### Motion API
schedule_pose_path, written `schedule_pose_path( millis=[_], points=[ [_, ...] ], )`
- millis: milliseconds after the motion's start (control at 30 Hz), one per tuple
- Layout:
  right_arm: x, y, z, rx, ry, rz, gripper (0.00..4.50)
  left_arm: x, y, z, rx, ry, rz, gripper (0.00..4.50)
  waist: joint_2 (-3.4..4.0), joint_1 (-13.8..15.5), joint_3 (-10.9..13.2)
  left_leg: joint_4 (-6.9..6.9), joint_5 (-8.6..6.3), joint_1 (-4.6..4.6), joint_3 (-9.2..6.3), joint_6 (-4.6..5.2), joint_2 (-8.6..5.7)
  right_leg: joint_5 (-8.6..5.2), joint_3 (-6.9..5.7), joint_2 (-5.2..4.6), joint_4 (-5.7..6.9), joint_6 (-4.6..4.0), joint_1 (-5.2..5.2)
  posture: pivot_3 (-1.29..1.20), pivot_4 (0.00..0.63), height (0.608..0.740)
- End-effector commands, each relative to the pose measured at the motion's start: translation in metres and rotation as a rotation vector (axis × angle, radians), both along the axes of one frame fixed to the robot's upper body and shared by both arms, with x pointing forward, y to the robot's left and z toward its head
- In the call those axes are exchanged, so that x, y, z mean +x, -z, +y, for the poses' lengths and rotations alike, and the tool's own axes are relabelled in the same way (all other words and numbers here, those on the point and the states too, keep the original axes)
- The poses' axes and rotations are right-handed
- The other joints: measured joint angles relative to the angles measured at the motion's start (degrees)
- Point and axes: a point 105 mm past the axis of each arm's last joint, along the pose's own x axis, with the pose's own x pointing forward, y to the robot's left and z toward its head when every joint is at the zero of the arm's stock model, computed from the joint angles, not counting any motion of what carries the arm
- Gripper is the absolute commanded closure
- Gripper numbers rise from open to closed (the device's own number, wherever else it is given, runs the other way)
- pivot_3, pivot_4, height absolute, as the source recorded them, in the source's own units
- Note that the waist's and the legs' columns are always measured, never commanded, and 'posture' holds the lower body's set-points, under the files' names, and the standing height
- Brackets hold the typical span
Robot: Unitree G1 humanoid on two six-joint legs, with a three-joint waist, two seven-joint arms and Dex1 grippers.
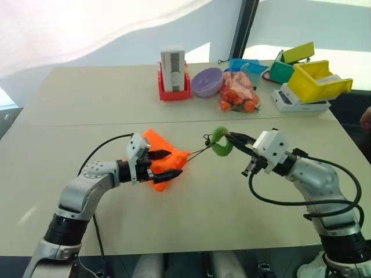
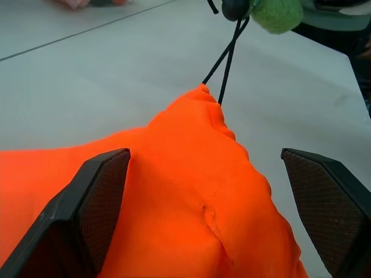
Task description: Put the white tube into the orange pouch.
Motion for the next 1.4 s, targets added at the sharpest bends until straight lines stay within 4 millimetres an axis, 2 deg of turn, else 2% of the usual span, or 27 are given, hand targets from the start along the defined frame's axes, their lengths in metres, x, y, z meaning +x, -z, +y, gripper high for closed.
schedule_pose_path(
  millis=[33,167,433,1400],
  points=[
    [-0.011,-0.018,0.004,0.223,-0.069,0.124,4.5,-0.004,-0.008,-0.004,-0.013,0.022,-0.029,0.05,0.0,0.0,0.0,0.01,0.0,0.0,-0.02,0.0,0.02,0.0,-0.01,0.0,0.0,0.0,0.01,0.0,0.15,0.74],
    [-0.014,-0.017,0.007,0.309,-0.096,0.238,4.5,-0.005,-0.009,-0.005,-0.014,0.023,-0.028,0.05,0.0,0.1,0.0,0.05,0.0,0.01,-0.02,0.0,0.01,0.0,0.0,-0.02,0.0,0.0,0.04,0.0,0.15,0.74],
    [-0.016,-0.019,0.014,0.335,-0.113,0.291,4.5,-0.006,-0.01,-0.007,-0.018,0.024,-0.028,0.05,0.0,0.0,0.0,0.05,0.0,0.01,-0.01,0.01,-0.01,0.0,-0.02,0.0,0.02,0.0,0.02,0.0,0.15,0.74],
    [-0.018,-0.019,0.021,0.295,-0.136,0.273,4.5,-0.006,-0.012,-0.007,-0.027,0.017,-0.04,0.05,0.0,0.0,0.0,0.05,0.01,0.01,0.0,0.02,-0.02,0.0,-0.02,0.0,0.04,0.0,0.02,0.0,0.15,0.74]
  ],
)
